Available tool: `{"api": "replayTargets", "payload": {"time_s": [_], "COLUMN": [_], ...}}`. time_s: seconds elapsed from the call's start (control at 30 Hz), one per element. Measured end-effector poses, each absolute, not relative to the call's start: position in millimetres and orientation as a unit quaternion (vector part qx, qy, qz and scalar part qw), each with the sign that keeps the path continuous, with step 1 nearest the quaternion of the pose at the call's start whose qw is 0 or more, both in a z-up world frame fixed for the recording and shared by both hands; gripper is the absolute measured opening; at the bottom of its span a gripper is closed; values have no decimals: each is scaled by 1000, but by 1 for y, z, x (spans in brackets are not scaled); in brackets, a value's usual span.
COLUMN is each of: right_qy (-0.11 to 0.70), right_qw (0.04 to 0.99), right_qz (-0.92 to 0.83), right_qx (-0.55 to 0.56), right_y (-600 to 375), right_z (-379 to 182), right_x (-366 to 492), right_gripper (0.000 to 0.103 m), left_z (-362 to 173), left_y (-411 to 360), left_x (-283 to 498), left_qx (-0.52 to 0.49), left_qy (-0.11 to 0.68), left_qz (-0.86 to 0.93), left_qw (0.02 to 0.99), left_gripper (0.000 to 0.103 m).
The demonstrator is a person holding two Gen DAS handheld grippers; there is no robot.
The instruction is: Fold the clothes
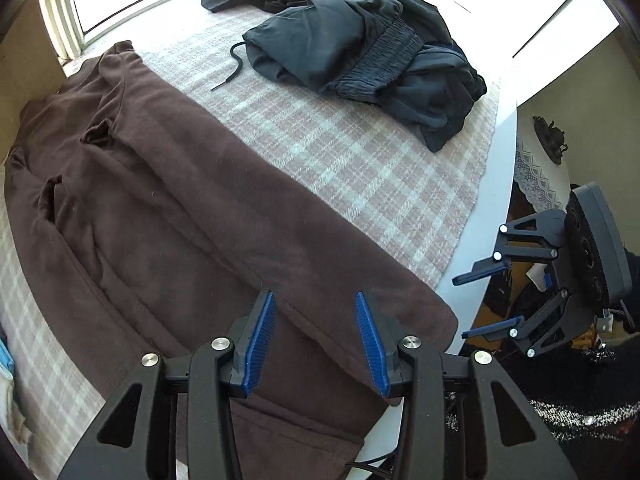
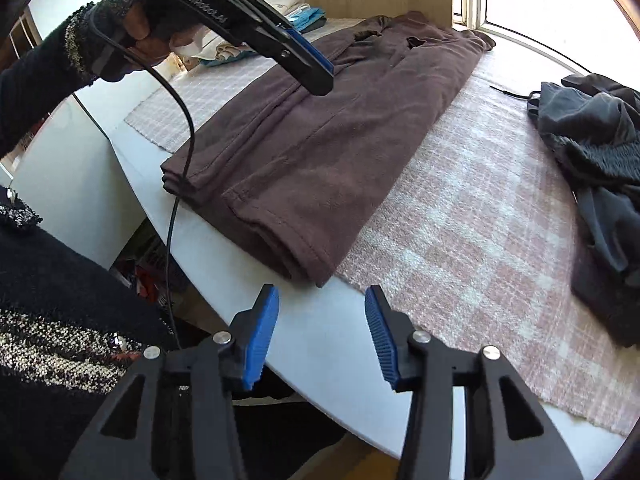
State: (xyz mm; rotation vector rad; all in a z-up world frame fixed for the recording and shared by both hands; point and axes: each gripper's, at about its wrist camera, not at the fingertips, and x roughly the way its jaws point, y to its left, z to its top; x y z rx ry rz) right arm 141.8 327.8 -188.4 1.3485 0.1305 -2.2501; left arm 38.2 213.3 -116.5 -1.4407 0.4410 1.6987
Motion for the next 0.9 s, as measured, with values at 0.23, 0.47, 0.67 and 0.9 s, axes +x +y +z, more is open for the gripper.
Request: {"api": "replayTargets", "payload": {"time_s": [0.23,0.47,0.67,0.9], "right_qy": [62,109,45,138], "right_qw": [285,267,232,224], "right_qz": [-807,-772,-835,-802], "right_qx": [513,566,497,536], "right_y": [312,324,328,287], "right_z": [-195,-184,-146,-183], "right_x": [121,128,97,97], "right_gripper": [8,5,11,12], "left_z": [-110,-136,-159,-148], "left_y": [106,105,162,118], "left_x": [57,76,85,94], "left_qx": [-581,-584,-577,-560], "left_qy": [85,11,7,17], "left_qz": [726,719,698,736], "left_qw": [357,376,423,380], "left_gripper": [41,41,41,41]}}
